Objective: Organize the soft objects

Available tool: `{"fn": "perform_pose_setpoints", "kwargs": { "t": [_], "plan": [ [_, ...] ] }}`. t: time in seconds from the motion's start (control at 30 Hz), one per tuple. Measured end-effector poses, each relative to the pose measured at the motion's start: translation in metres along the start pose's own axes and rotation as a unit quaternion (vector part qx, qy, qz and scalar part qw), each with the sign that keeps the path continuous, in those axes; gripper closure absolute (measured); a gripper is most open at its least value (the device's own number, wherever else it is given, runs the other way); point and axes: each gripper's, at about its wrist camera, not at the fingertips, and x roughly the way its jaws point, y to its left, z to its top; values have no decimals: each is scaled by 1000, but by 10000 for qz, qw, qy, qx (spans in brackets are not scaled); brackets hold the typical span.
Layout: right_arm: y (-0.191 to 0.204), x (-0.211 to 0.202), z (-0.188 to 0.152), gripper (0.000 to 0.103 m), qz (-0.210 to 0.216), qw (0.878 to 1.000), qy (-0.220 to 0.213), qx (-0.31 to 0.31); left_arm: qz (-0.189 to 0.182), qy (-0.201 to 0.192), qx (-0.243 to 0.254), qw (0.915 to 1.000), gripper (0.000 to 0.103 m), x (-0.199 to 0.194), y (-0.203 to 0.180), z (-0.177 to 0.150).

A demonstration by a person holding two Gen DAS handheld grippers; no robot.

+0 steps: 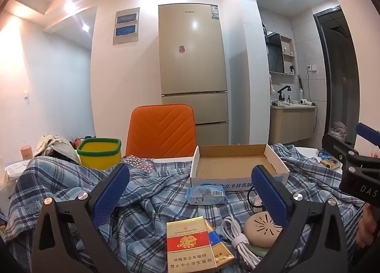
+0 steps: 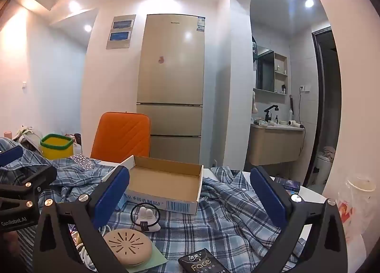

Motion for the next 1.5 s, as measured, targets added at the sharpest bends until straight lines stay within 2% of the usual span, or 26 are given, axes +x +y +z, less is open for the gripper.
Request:
{"fn": "perform_pose_setpoints", "kwargs": {
  "t": [0.07, 0.1, 0.3, 0.4, 0.5, 1.0, 1.5],
  "plan": [
    [1, 6, 0, 0, 2, 10000, 15, -35, -29, 34, -34, 10000, 1, 1, 0, 0],
    [2, 3, 0, 0, -30, 9999, -131, -32, -43, 60, -52, 10000, 1, 2, 0, 0],
    [0, -2, 0, 0, -38, 10000, -81, 6, -141, 112, -143, 9997, 1, 2, 8, 0],
    [-4, -20, 1, 0, -49, 9999, -99, 18, -122, 25, -71, 9999, 1, -3, 3, 3],
    [6, 2, 4, 0, -41, 9999, 48, -106, -103, 23, -52, 9999, 1, -3, 0, 2],
    [8, -2, -2, 0, -128, 9996, -93, -222, -266, 60, -27, 9996, 1, -1, -2, 0],
    [7, -5, 0, 0, -115, 9996, -88, -236, -216, 77, 22, 9997, 1, 1, -3, 0]
  ]
}}
